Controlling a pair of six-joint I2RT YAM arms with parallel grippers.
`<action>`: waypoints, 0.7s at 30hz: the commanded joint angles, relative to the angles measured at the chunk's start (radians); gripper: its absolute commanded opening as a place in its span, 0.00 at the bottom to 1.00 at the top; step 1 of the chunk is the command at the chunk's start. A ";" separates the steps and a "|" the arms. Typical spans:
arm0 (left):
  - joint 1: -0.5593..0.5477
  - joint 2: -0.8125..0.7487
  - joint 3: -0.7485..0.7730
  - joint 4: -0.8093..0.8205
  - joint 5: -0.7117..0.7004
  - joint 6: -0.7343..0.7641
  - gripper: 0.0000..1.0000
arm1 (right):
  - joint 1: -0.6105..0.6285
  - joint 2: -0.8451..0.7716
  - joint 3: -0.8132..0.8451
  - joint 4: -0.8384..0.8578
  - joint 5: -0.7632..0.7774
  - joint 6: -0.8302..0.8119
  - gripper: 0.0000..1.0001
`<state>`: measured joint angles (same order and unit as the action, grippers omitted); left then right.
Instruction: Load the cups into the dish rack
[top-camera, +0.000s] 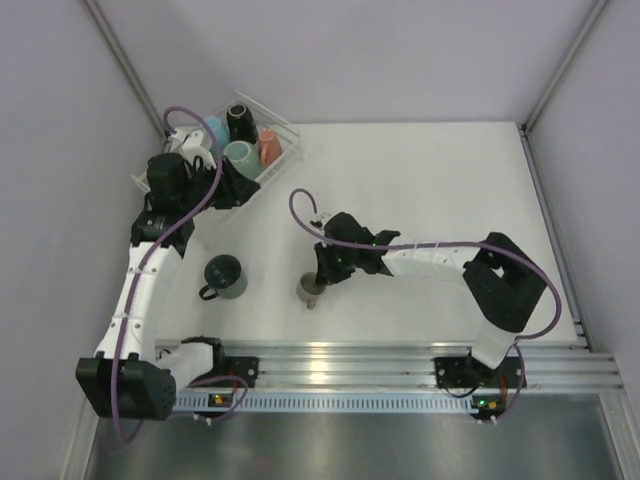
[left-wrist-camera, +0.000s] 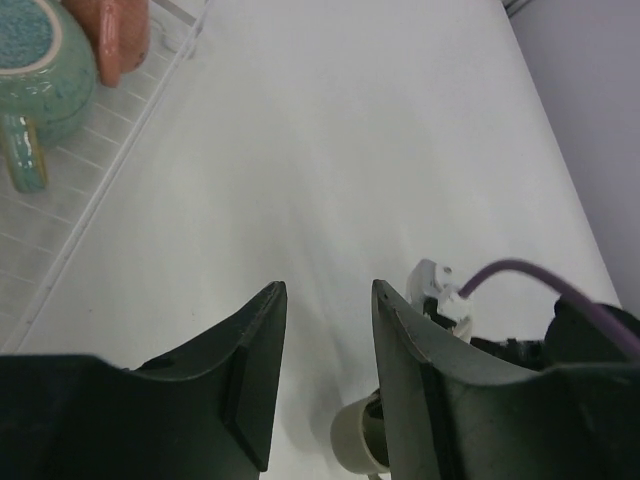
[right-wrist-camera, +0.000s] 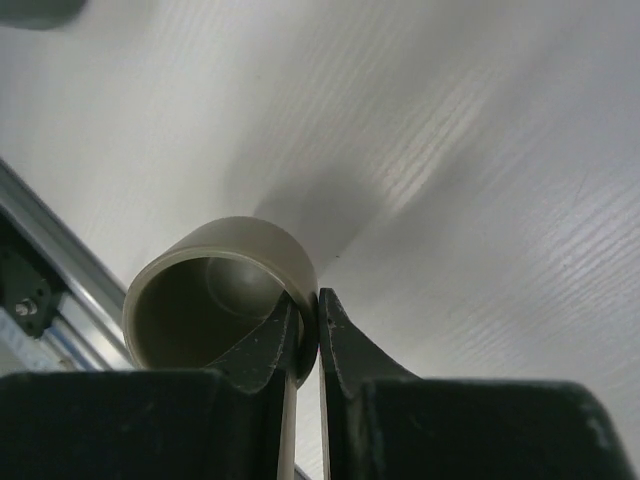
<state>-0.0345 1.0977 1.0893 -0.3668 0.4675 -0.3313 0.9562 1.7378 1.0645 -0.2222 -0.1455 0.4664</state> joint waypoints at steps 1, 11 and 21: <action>0.001 -0.007 0.027 0.028 0.131 -0.028 0.45 | -0.092 -0.101 0.035 0.165 -0.124 0.067 0.00; -0.001 0.005 -0.096 0.353 0.430 -0.303 0.47 | -0.396 -0.342 -0.011 0.451 -0.287 0.251 0.00; -0.122 0.022 -0.131 0.656 0.451 -0.535 0.54 | -0.467 -0.435 -0.105 0.784 -0.295 0.412 0.00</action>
<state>-0.1085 1.1221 0.9573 0.0978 0.8921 -0.7845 0.4942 1.3407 1.0138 0.3080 -0.4225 0.7887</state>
